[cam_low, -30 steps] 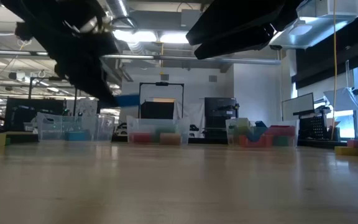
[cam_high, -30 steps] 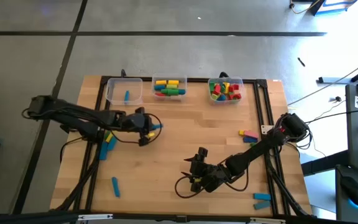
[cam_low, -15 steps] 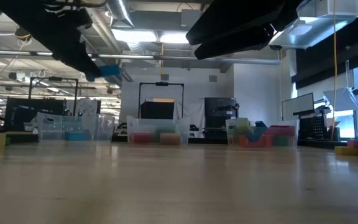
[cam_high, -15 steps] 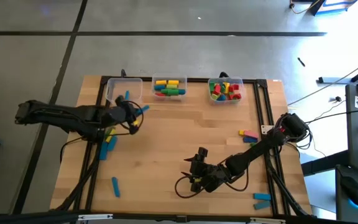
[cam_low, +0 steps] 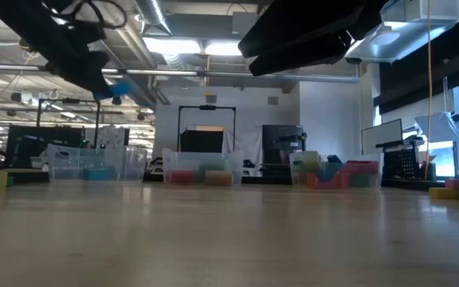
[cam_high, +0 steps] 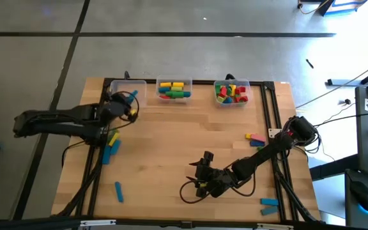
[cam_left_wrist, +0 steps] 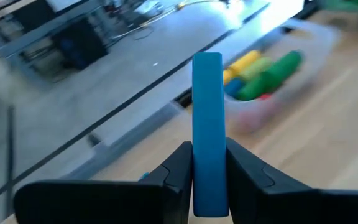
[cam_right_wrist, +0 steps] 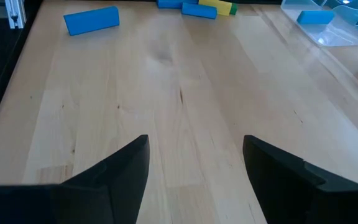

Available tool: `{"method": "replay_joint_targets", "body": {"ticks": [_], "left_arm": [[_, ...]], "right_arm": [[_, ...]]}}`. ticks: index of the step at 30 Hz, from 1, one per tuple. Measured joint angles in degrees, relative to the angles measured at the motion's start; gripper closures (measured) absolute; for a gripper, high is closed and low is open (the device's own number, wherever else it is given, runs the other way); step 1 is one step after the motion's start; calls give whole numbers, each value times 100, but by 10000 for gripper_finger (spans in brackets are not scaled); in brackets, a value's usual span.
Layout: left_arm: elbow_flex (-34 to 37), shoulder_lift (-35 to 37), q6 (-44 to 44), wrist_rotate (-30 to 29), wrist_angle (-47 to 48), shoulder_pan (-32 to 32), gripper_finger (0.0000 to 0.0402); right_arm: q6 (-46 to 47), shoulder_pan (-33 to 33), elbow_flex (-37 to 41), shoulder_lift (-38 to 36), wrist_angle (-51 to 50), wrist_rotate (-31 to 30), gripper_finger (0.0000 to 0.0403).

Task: Sort blocks by size
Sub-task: Put the blue rectangular block into the left transparent bin

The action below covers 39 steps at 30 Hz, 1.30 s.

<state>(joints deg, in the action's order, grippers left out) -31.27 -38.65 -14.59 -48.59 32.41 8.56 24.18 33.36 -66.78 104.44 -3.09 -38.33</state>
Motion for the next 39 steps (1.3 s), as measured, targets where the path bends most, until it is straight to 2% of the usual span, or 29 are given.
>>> {"method": "replay_joint_targets", "body": {"ticks": [6,13,19,28,39], "left_arm": [[-2,-228,154,15,-126,919,341],[-2,-934,397,620,-550,1821,329],[-2,-1654,455,1070,-669,2325,334],[0,-2458,563,1079,-963,2614,324],[0,-2611,604,1082,-1101,2610,312]], "right_arm": [[0,0,0,0,2,0,150],[0,-1,0,0,8,-7,150],[0,-2,0,0,7,28,150],[0,-1,0,0,-1,42,150],[0,0,0,0,-4,42,150]]}}
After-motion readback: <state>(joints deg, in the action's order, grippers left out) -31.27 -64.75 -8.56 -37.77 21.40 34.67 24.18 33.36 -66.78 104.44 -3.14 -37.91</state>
